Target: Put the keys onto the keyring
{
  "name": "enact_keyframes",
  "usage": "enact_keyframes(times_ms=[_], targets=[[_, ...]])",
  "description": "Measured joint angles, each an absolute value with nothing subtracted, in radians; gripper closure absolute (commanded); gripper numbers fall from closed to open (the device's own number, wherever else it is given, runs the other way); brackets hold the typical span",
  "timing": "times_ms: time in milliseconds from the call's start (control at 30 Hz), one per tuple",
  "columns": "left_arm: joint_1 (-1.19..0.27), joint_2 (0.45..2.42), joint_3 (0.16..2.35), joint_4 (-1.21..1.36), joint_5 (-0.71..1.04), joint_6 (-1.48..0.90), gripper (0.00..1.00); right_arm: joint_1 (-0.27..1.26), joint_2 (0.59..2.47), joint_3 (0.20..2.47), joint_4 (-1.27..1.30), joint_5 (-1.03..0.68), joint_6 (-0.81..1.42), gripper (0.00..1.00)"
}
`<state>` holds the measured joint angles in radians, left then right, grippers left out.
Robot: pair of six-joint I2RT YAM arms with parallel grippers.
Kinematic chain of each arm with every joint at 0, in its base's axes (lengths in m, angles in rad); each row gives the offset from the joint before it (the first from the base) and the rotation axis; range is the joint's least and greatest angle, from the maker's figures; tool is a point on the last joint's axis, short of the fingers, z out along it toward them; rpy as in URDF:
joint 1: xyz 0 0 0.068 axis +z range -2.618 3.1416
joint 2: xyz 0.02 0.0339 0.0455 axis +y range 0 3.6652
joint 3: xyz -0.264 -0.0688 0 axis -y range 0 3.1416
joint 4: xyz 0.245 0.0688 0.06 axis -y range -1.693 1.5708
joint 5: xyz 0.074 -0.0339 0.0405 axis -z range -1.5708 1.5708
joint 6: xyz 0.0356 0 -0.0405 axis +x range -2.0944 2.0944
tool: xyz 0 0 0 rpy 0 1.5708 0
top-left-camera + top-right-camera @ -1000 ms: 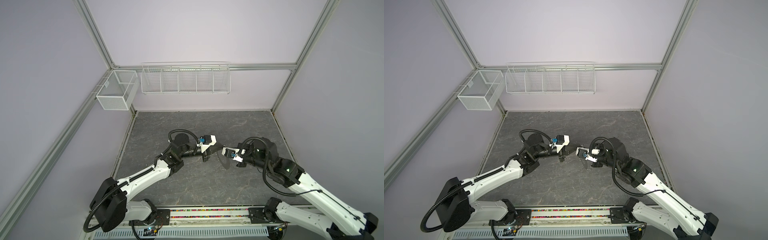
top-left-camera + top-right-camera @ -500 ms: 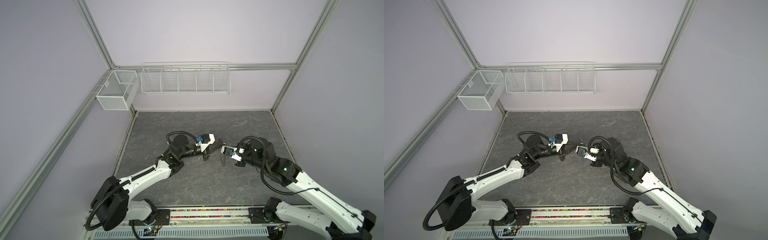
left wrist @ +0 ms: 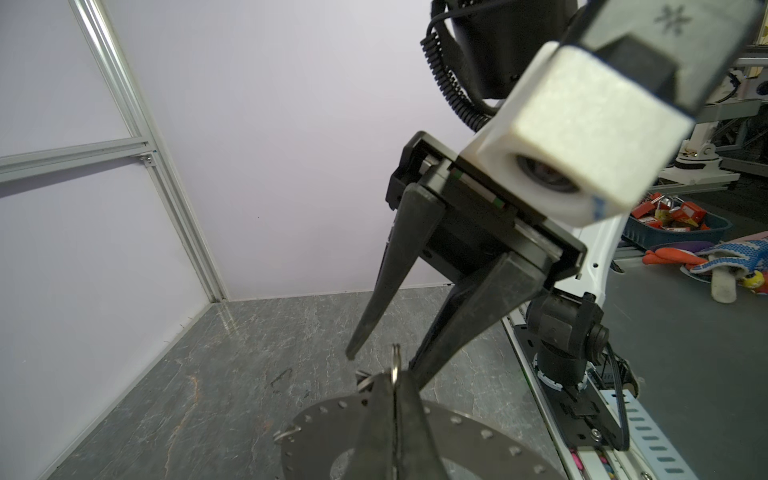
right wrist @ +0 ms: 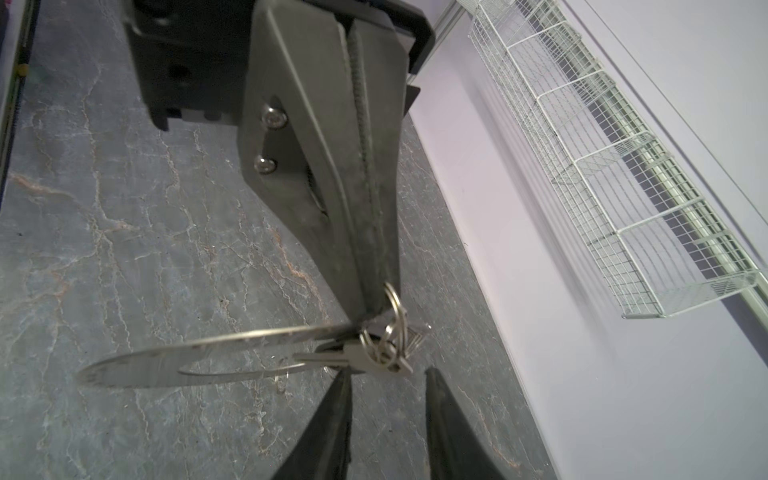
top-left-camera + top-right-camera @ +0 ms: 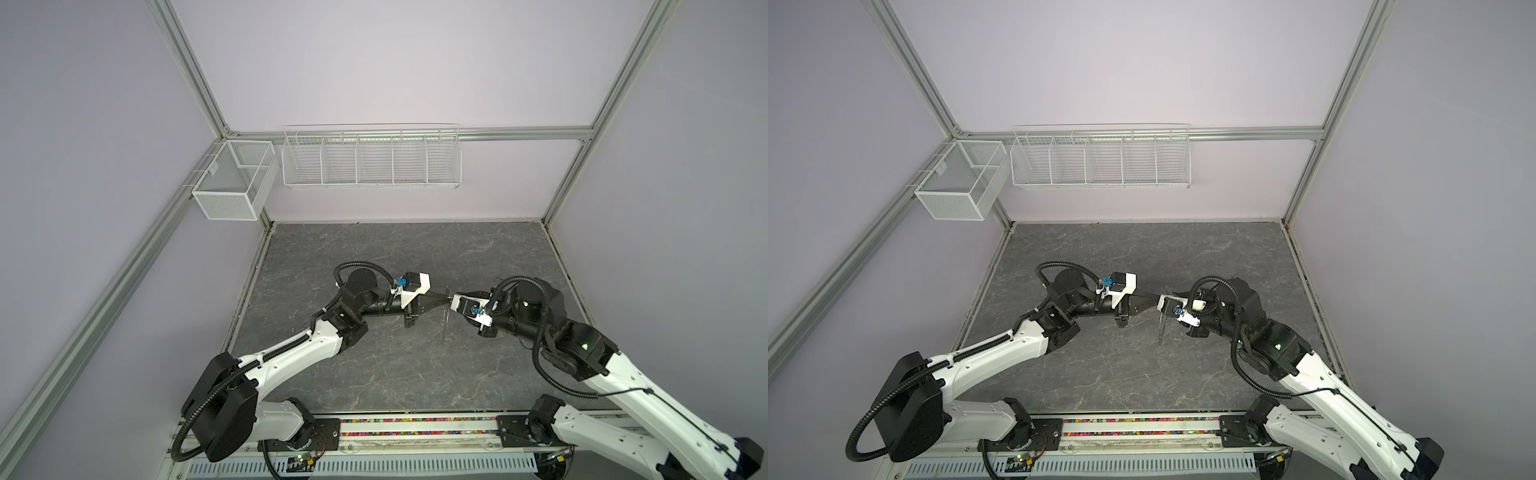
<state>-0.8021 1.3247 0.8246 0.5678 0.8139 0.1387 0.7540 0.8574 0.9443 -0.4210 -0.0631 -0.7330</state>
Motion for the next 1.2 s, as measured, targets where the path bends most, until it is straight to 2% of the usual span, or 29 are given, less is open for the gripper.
enact_keyframes(times_ms=[167, 367, 1067, 1200], targets=[[-0.802, 1.324, 0.825, 0.554, 0.825, 0.136, 1.0, 0.754, 0.861, 0.944, -0.411, -0.101, -0.718, 0.62], [-0.8, 1.322, 0.834, 0.505, 0.85, 0.152, 1.0, 0.749, 0.877, 0.958, -0.438, -0.125, -0.698, 0.63], [-0.799, 1.292, 0.86, 0.429, 0.868, 0.241, 1.0, 0.699, 0.928, 0.989, -0.528, -0.288, -0.606, 0.93], [-0.798, 1.292, 0.855, 0.464, 0.856, 0.242, 1.0, 0.695, 0.952, 1.019, -0.542, -0.3, -0.601, 0.93]])
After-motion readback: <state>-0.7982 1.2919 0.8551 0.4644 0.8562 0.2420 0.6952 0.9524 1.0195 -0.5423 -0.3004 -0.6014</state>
